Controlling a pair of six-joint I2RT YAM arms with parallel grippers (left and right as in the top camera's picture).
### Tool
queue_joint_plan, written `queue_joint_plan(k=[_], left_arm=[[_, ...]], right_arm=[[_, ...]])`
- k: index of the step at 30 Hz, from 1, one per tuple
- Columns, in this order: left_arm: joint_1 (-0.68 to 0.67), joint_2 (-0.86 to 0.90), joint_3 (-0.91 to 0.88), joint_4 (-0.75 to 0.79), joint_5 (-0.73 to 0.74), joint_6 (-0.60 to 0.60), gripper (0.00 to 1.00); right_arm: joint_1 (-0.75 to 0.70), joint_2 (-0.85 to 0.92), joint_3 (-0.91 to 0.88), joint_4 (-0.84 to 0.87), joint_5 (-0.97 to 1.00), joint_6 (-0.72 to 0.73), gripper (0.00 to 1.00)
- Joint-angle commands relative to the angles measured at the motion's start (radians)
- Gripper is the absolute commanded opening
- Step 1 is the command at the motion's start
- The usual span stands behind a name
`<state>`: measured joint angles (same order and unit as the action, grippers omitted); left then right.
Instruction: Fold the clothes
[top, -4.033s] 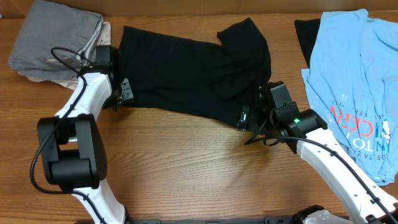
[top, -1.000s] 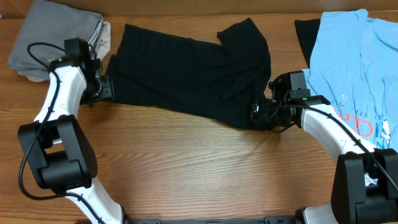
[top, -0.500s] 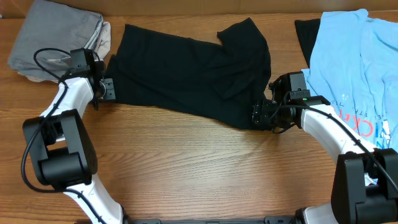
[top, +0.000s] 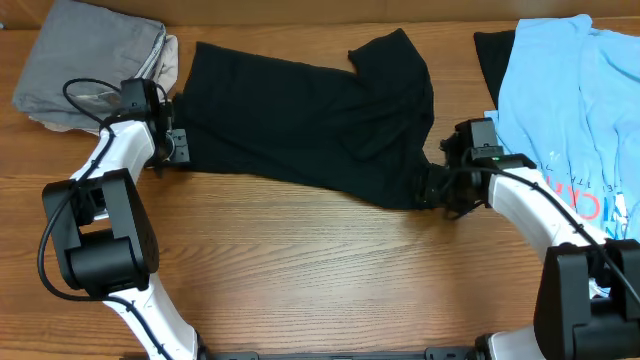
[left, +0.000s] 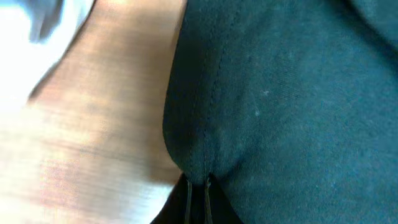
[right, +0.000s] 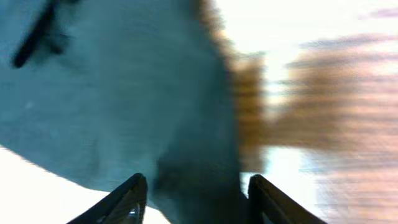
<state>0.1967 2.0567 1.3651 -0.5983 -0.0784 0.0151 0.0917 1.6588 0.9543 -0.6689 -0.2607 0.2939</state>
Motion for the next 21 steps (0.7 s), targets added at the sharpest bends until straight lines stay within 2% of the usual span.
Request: queue_joint_plan(k=[1, 7, 10, 11, 15, 19, 21], left_arm=[[0.008, 0.062, -0.039, -0.127, -0.132, -0.113, 0.04], [0.006, 0.062, -0.039, -0.208, -0.131, -0.15, 0.04], [0.003, 0.062, -0.039, -0.234, -0.131, -0.151, 0.04], [0.002, 0.062, -0.039, -0.235, -0.127, -0.151, 0.04], [-0.001, 0.062, -0.039, -0.232, -0.104, -0.151, 0.04], [-0.001, 0.062, -0.039, -0.232, -0.105, -0.15, 0.04], [-0.001, 0.062, -0.039, -0.231, -0.104, -0.151, 0.04]], right_arm=[[-0.077, 0.003, -0.007, -0.021, 0.024, 0.017, 0.48], [-0.186, 0.003, -0.006, -0.025, -0.034, -0.024, 0.34], [-0.197, 0.003, -0.005, -0.013, -0.136, -0.108, 0.35], [-0.192, 0.003, -0.005, -0.005, -0.181, -0.14, 0.39], [-0.169, 0.004, -0.005, 0.031, -0.215, -0.145, 0.45], [-0.127, 0.005, -0.005, 0.064, -0.212, -0.145, 0.45], [-0.102, 0.008, -0.005, 0.083, -0.212, -0.144, 0.4]])
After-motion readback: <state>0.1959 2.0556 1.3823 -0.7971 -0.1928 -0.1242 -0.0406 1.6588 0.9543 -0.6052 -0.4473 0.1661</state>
